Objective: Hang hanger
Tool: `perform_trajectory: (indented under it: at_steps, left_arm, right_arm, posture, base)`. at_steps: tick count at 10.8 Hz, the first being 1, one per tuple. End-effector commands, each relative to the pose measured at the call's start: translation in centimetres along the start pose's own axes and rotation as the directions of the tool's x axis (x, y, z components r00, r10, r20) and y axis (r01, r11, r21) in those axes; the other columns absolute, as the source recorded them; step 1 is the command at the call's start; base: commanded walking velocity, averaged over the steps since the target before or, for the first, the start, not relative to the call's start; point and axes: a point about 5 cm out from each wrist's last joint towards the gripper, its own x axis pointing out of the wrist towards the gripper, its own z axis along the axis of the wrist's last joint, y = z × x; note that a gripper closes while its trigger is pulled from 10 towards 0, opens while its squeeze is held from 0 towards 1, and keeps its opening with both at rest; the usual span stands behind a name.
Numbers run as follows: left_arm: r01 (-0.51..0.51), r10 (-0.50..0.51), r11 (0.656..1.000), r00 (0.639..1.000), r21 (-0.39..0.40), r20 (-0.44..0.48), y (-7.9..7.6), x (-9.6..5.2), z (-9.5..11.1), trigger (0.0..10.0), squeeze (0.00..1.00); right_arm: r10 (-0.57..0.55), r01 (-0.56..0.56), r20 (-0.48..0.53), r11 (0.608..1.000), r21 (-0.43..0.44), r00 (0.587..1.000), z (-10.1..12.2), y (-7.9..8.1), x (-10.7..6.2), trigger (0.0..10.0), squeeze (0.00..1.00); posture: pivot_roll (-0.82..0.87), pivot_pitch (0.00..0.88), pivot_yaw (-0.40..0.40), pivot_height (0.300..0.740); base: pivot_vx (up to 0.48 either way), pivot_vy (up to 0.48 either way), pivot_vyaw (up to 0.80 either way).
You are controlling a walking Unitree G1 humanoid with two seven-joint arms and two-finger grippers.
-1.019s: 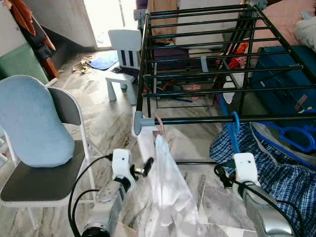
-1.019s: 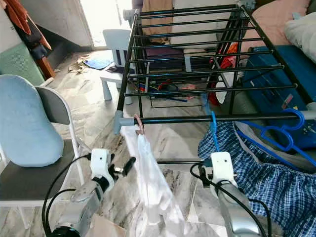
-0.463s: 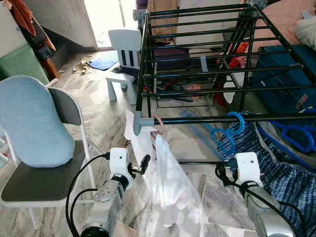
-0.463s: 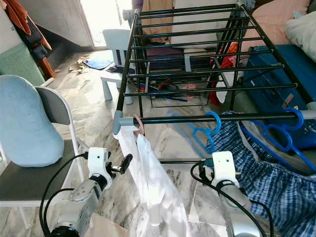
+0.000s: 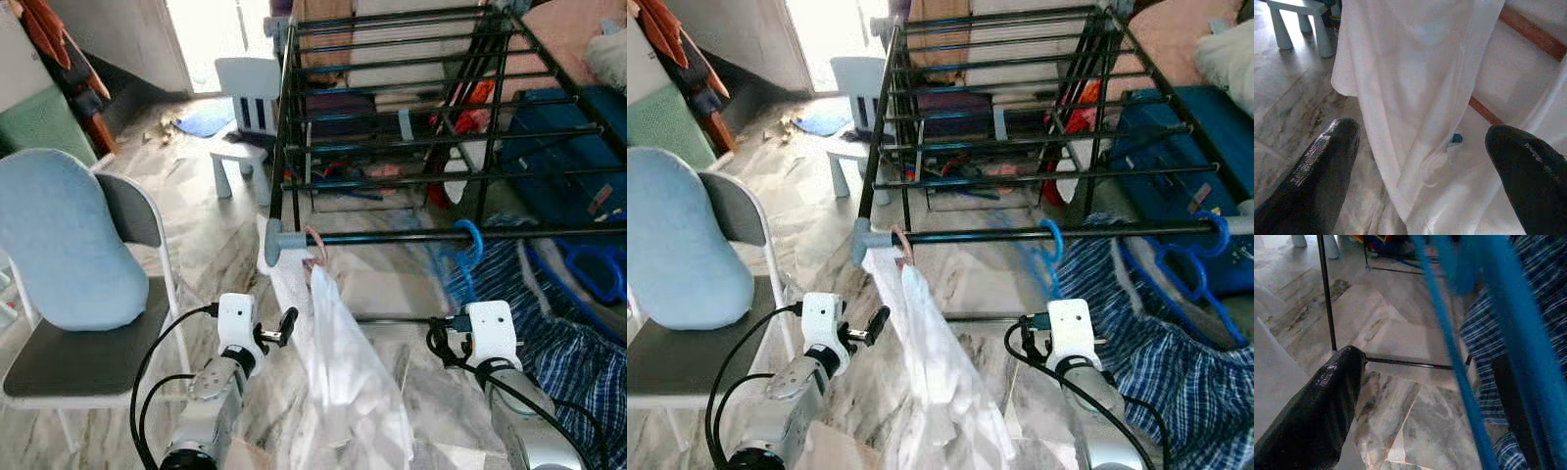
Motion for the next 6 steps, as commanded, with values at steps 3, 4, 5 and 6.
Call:
perform_trajectory:
  at_steps: [3,4,5,6]
  left_arm:
    - [-0.005,0.005,1.000,1.000,0.015,-0.012,0.07,0.05,-0.17,10.0,0.00]
    - [-0.005,0.005,1.000,1.000,0.013,-0.011,-0.01,0.11,-0.20,10.0,0.00]
    - [-0.005,0.005,1.000,1.000,0.012,-0.011,-0.03,0.13,-0.20,10.0,0.00]
    - [-0.005,0.005,1.000,1.000,0.011,-0.009,-0.06,0.14,-0.22,10.0,0.00]
  right_arm:
    - [0.014,-0.014,0.019,1.000,0.001,1.000,0.42,0.33,0.11,10.0,0.00]
    - [0.015,-0.015,0.020,1.000,-0.001,1.000,0.49,0.36,0.17,10.0,0.00]
    - [0.015,-0.015,0.021,1.000,-0.002,1.000,0.50,0.36,0.17,10.0,0.00]
    - [0.009,-0.009,0.029,1.000,-0.003,1.000,0.59,0.26,0.19,10.0,0.00]
  posture:
    - [-0.17,0.000,0.102,0.740]
    - [-0.17,0.000,0.098,0.740]
    - [-0.17,0.000,0.098,0.740]
    - [-0.17,0.000,0.097,0.740]
  base:
    - [-0.376,0.000,0.00]
    - [-0.435,0.000,0.00]
    - [-0.439,0.000,0.00]
    - [0.000,0.000,0.00]
